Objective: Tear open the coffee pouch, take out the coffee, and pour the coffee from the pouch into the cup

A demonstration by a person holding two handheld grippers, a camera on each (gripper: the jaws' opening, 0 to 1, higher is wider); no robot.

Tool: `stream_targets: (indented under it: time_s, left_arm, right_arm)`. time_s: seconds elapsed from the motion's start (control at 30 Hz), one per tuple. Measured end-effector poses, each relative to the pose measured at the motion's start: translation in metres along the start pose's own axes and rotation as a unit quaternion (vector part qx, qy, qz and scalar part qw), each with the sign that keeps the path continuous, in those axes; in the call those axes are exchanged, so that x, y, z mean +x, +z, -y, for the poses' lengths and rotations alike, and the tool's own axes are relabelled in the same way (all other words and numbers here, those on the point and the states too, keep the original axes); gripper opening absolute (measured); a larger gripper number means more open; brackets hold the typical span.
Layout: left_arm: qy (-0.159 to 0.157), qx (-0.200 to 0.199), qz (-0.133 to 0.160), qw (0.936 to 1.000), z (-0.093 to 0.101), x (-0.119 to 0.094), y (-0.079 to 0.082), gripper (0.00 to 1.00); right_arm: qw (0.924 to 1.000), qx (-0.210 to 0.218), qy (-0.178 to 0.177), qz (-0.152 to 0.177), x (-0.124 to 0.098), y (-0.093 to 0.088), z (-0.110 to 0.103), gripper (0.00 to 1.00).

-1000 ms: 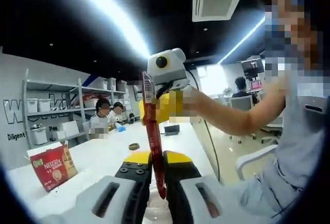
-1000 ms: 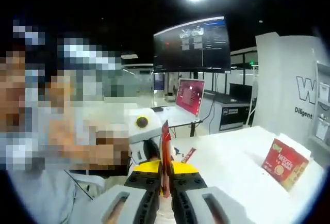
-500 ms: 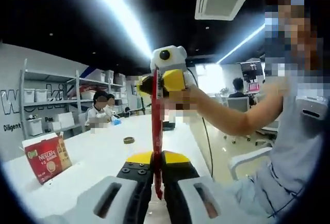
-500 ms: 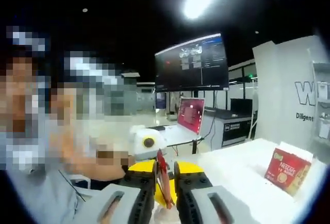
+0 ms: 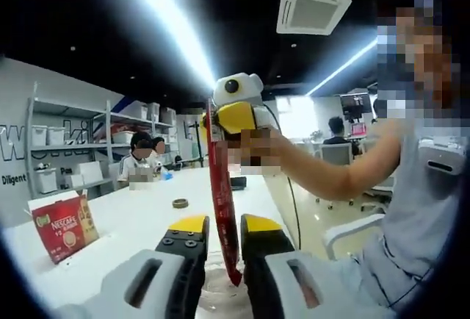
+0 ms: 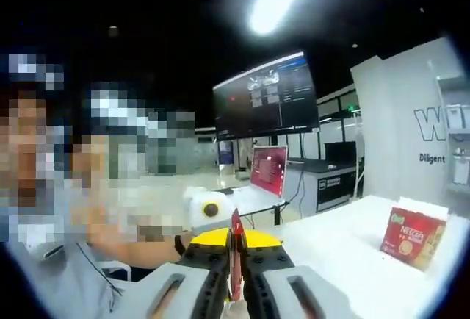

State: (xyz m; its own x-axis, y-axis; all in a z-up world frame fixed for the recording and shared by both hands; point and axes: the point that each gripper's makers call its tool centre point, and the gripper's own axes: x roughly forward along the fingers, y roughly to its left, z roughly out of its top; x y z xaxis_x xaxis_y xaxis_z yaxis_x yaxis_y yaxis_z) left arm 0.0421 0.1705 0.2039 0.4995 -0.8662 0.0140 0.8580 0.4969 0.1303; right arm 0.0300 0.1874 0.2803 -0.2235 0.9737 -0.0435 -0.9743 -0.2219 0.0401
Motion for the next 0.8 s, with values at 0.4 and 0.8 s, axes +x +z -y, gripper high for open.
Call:
stream_targets:
  time_s: [0.4,0.8]
  left_arm:
    - [0.026,0.018,0.037,0.9988,-0.010,0.002,0.031,0.19]
    - [0.002,0.004,0.038,0.9993,-0.009,0.008,0.032,0.07]
  right_arm:
    - [0.9991,0.009,-0.039,0.015,-0.010,-0.006,0.012,0.06]
    - [0.9989,0.015,-0.037,0.024,-0.013,-0.006,0.009,0.08]
